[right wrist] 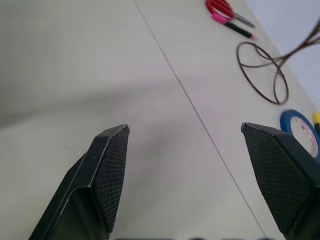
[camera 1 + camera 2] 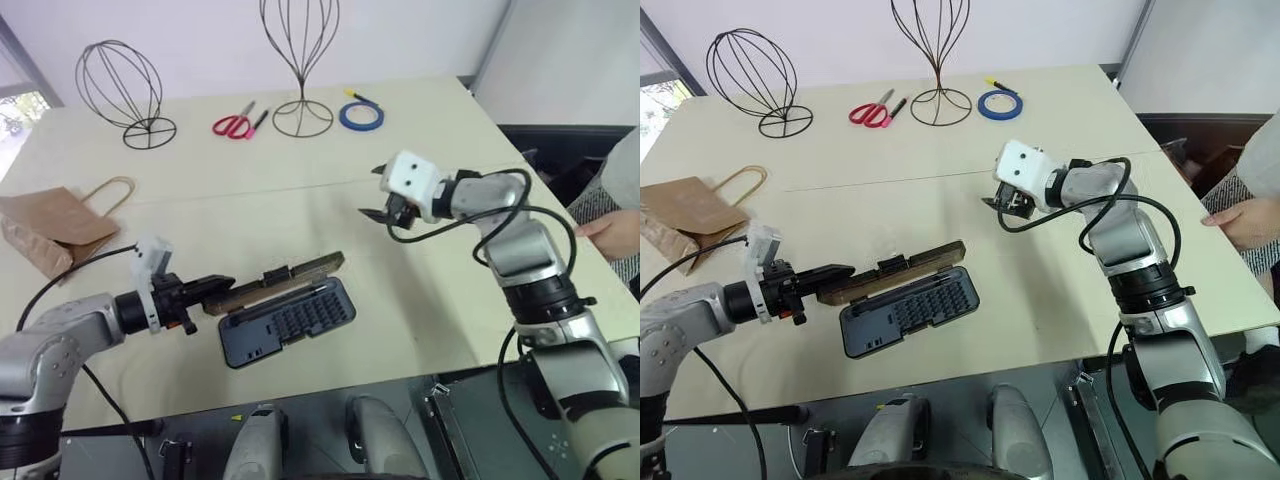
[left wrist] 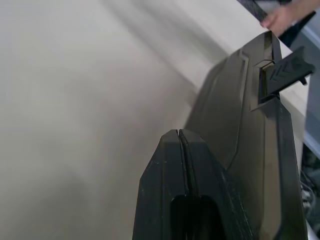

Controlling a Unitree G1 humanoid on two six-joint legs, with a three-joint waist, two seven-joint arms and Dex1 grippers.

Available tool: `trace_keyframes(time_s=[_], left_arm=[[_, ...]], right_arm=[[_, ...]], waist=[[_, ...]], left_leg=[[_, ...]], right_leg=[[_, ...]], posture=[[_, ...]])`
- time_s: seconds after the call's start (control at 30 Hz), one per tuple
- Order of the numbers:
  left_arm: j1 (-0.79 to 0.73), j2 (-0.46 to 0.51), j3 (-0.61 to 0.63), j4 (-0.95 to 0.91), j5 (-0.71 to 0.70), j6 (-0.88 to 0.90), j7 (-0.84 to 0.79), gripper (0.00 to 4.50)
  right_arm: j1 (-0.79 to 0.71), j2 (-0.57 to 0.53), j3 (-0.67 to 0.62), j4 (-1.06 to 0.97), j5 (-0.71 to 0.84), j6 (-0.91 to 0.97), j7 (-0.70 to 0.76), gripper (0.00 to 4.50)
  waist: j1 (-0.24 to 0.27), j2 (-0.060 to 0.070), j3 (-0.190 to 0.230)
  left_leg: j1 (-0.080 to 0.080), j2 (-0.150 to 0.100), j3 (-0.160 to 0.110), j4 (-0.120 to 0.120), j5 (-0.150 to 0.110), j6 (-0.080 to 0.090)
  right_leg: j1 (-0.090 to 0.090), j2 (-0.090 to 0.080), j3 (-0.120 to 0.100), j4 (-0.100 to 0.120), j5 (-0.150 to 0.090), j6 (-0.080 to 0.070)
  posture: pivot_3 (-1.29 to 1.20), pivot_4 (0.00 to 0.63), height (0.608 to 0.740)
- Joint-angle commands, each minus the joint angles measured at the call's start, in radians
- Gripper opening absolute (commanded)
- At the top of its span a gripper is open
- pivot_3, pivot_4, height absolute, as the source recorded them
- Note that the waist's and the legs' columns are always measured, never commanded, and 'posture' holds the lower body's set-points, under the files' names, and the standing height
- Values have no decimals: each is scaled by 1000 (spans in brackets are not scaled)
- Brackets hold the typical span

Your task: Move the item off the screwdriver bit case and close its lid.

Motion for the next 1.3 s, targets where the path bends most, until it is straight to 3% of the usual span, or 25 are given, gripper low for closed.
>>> trace_keyframes(time_s=[0.03, 0.3, 0.53, 0.63, 0.8, 0.83, 1.13, 1.3], left_arm=[[55, 28, 42, -108, -86, 51, -6, 0], [98, 52, 46, -135, -130, 51, 2, 0], [-133, 90, -32, 48, -28, -25, -27, 0], [-245, 111, -104, 148, 41, -77, -87, 0], [-426, 100, -259, 319, 179, -189, -204, 0], [-457, 89, -289, 351, 202, -206, -225, 0], [-590, -16, -498, 555, 395, -340, -360, 0], [-587, -43, -560, 579, 462, -377, -414, 0]], right_arm=[[6, -9, -54, -67, 58, 34, -2, 3714], [93, 54, -78, -218, 239, 281, 12, 3714], [90, 96, -72, -337, 415, 598, 9, 3714], [87, 84, -68, -396, 505, 735, 26, 2879], [111, 29, -43, -497, 663, 912, 81, 278], [117, 23, -37, -518, 694, 941, 86, 17], [190, 124, -20, -630, 880, 1241, -40, 17], [234, 272, -15, -562, 884, 1292, -236, 17]], waist=[[1, 0, 0], [4, 0, 0], [8, 1, 0], [6, 1, 0], [7, 0, 0], [7, 1, 0], [1, 0, 0], [2, 0, 0]], left_leg=[[0, 0, 0, 0, 0, 0], [0, 0, -1, 0, 0, 0], [0, -1, -1, 1, 0, 0], [0, -1, 0, 1, 0, 0], [-1, -1, -1, 1, 0, 0], [-2, -1, -1, 1, 0, 0], [-2, -1, -1, 1, 0, 0], [-3, -1, -2, 2, 0, 0]], right_leg=[[0, 0, 0, 0, 0, 0], [0, 0, 0, 0, -2, -3], [0, 1, 0, 0, -2, -3], [0, 1, 0, 0, -1, -1], [0, 1, -1, 0, 0, 0], [0, 1, -1, -1, 0, 0], [-1, 2, -1, 1, 0, 1], [-2, 2, -1, 1, 0, 1]], posture=[[0, 150, 740], [0, 150, 740], [0, 150, 740], [0, 150, 740], [0, 150, 740], [0, 150, 740], [0, 150, 740], [0, 150, 740]])
